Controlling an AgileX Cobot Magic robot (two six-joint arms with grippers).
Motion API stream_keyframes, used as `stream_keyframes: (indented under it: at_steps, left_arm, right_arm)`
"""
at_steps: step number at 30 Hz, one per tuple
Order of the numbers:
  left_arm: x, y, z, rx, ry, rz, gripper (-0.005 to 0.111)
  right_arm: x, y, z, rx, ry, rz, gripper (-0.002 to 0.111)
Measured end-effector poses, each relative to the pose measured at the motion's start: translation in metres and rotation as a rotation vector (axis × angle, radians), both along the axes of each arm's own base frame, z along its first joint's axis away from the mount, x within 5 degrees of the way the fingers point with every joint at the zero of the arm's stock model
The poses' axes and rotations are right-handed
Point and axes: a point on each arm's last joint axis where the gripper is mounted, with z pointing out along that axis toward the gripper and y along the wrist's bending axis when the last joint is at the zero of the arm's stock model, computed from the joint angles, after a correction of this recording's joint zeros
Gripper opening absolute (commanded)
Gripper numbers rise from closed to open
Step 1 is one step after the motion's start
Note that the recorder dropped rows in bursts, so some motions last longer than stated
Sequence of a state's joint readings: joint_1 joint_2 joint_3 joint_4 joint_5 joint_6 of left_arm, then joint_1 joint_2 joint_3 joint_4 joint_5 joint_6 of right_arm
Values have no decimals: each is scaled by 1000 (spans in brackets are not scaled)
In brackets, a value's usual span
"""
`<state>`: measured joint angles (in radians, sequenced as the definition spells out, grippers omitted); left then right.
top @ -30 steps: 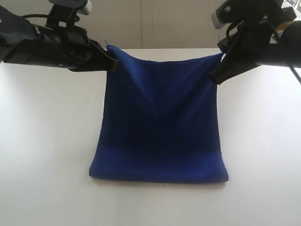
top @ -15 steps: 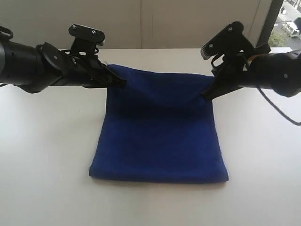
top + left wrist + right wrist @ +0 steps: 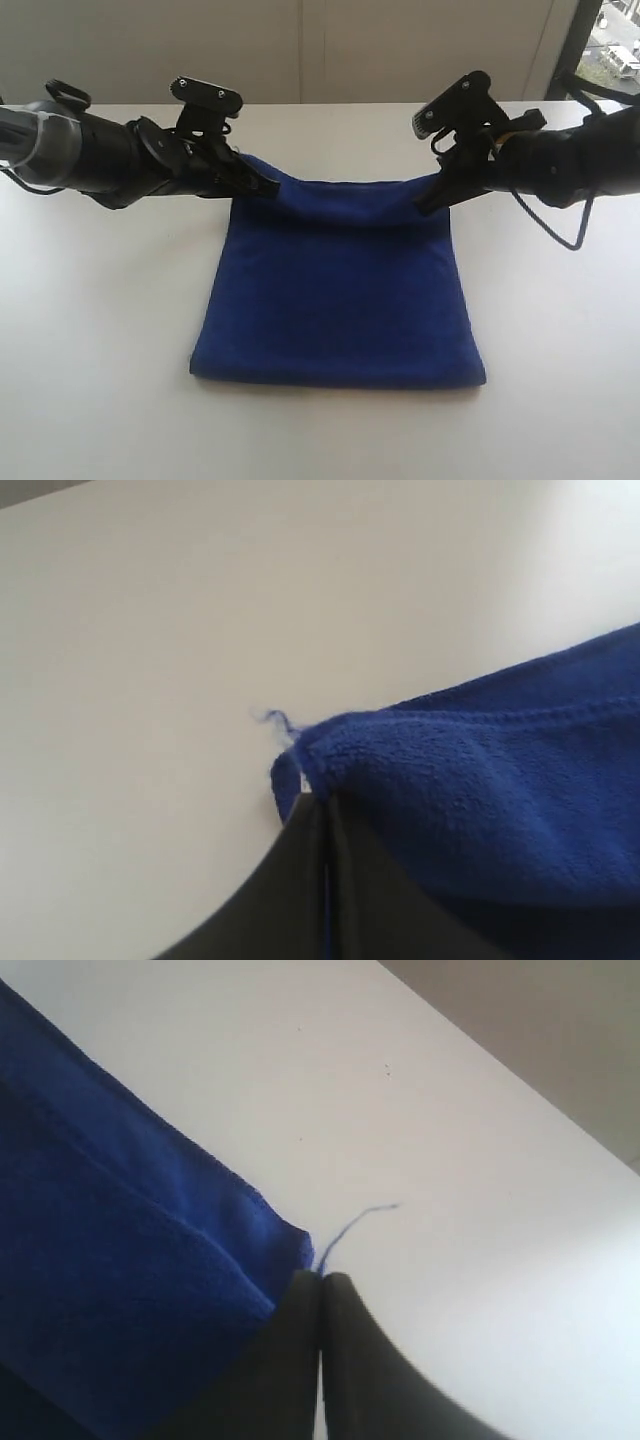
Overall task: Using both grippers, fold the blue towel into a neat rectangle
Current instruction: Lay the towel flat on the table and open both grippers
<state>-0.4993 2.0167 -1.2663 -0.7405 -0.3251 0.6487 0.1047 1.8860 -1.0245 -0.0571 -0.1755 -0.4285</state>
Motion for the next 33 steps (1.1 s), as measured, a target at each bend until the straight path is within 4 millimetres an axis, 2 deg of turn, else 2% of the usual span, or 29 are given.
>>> stream_keyframes:
  at_steps: [7,11,13,15,16,17,20,21,25,27,31,33]
  left_arm:
    - [9,-2,1,9,-49,18,0]
    - [11,-2,-7,22,-45,17,0]
    - [12,-2,-14,35,-42,22,2]
    - [13,-2,-17,40,-44,28,17]
    - [13,-1,-17,43,-49,28,33]
    - [14,-1,-17,48,-60,29,42]
    - [14,-2,-16,71,-79,8,67]
    - [14,-2,-15,83,-88,-4,68]
    - [14,-2,-14,94,-98,-17,68]
    - [12,-3,-5,86,-98,-30,61]
    - [-7,-7,37,86,-61,-186,19]
    - [-18,-8,52,93,-25,-276,6]
  right_arm:
    - [8,-1,3,7,-51,-4,0]
    - [11,-4,0,11,-79,-9,0]
    - [13,-5,-5,14,-91,-13,4]
    - [15,-5,-9,15,-98,-13,17]
    - [15,-5,-9,16,-105,-12,29]
    - [16,-5,-11,18,-116,-12,33]
    - [17,-5,-11,19,-125,-11,55]
    - [17,-5,-9,22,-141,-10,57]
    - [17,-5,-6,26,-155,-14,55]
    - [13,-6,3,48,-113,-45,44]
    - [-12,-9,40,75,39,-86,0]
    - [-24,-10,56,89,105,-101,0]
